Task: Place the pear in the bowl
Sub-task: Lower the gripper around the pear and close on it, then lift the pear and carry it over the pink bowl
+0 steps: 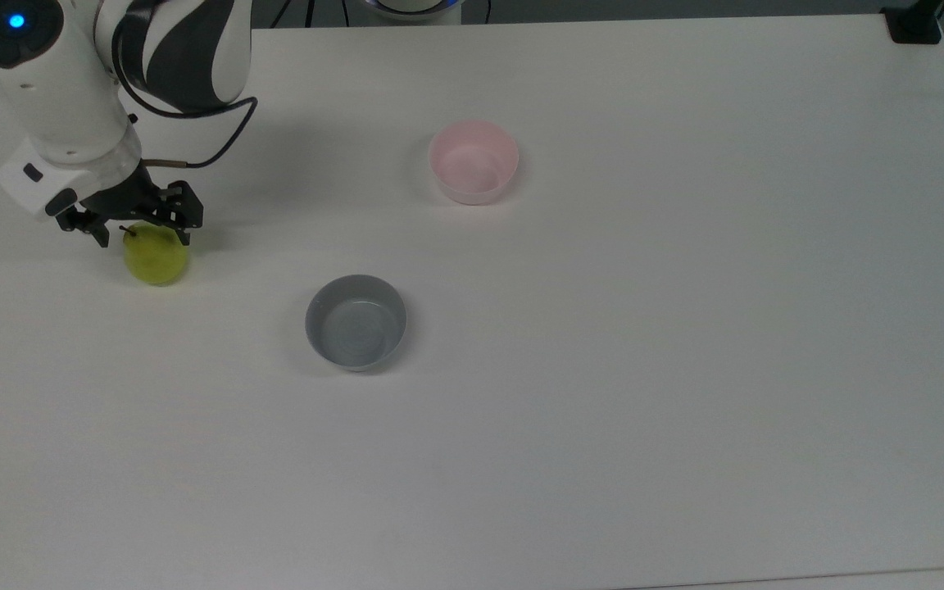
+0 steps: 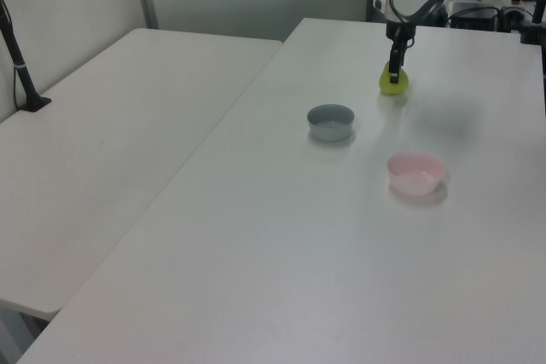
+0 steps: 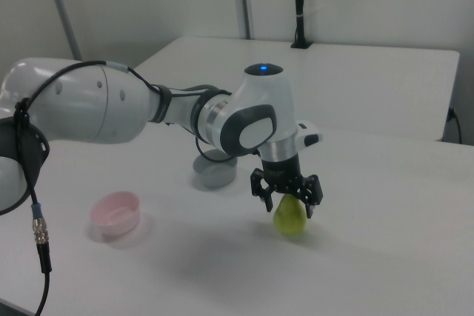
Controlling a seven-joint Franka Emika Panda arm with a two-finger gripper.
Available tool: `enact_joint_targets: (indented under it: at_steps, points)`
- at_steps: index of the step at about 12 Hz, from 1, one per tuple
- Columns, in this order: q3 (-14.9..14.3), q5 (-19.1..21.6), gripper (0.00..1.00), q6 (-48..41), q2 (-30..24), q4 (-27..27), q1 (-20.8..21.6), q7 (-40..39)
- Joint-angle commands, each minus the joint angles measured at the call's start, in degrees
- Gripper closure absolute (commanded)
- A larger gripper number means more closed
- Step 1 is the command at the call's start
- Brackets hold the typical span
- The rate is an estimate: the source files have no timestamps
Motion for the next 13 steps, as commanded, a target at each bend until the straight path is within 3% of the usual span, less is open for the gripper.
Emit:
enact_joint_targets:
  at_steps: [1, 2, 3, 4, 9, 13]
  points:
    - [-0.17, 0.86, 0.48, 3.36, 0.63, -1.14, 0.29, 0.75]
    - [-0.17, 0.95, 0.73, 3.27, 0.63, -1.14, 0.29, 0.75]
    - [-0.17, 0.95, 0.87, 3.01, 0.55, -1.14, 0.29, 0.49]
    - [-0.17, 0.86, 0.93, 2.83, 0.37, -1.05, 0.29, 0.31]
    - [0.53, 0.68, 0.91, -6.02, -4.71, -0.26, 0.9, 0.75]
    - [3.52, 0.42, 0.9, -14.02, -12.44, 0.09, 0.99, 4.08]
